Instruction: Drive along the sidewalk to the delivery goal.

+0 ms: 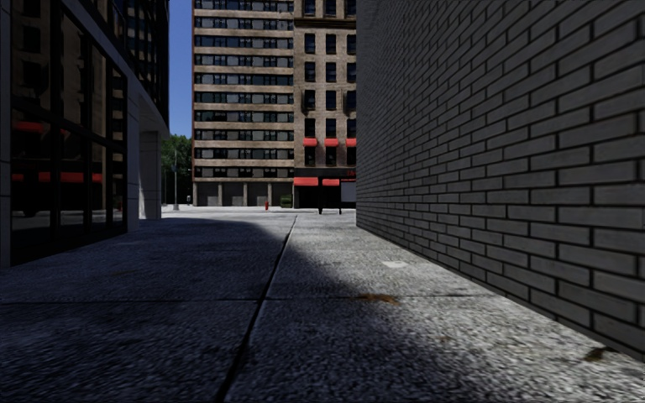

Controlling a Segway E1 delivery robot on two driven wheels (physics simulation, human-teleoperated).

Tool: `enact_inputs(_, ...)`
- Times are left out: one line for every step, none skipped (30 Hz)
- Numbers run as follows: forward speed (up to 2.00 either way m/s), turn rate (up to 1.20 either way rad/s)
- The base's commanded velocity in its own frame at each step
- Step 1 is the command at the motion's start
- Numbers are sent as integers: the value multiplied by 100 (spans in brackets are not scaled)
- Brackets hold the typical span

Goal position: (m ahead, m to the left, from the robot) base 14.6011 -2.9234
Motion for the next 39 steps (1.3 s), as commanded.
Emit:
enact_inputs(200,0)
enact_inputs(200,0)
enact_inputs(200,0)
enact_inputs(200,0)
enact_inputs(200,0)
enact_inputs(200,0)
enact_inputs(200,0)
enact_inputs(200,0)
enact_inputs(200,0)
enact_inputs(200,0)
enact_inputs(200,0)
enact_inputs(200,3)
enact_inputs(200,3)
enact_inputs(200,13)
enact_inputs(200,18)
enact_inputs(200,18)
enact_inputs(200,19)
enact_inputs(200,19)
enact_inputs(200,19)
enact_inputs(200,19)
enact_inputs(200,19)
enact_inputs(200,18)
enact_inputs(200,7)
enact_inputs(200,7)
enact_inputs(200,4)
enact_inputs(200,2)
enact_inputs(200,2)
enact_inputs(200,0)
enact_inputs(200,0)
enact_inputs(200,0)
enact_inputs(200,0)
enact_inputs(200,0)
enact_inputs(200,0)
enact_inputs(200,0)
enact_inputs(200,0)
enact_inputs(200,0)
enact_inputs(200,0)
enact_inputs(200,0)
enact_inputs(200,0)
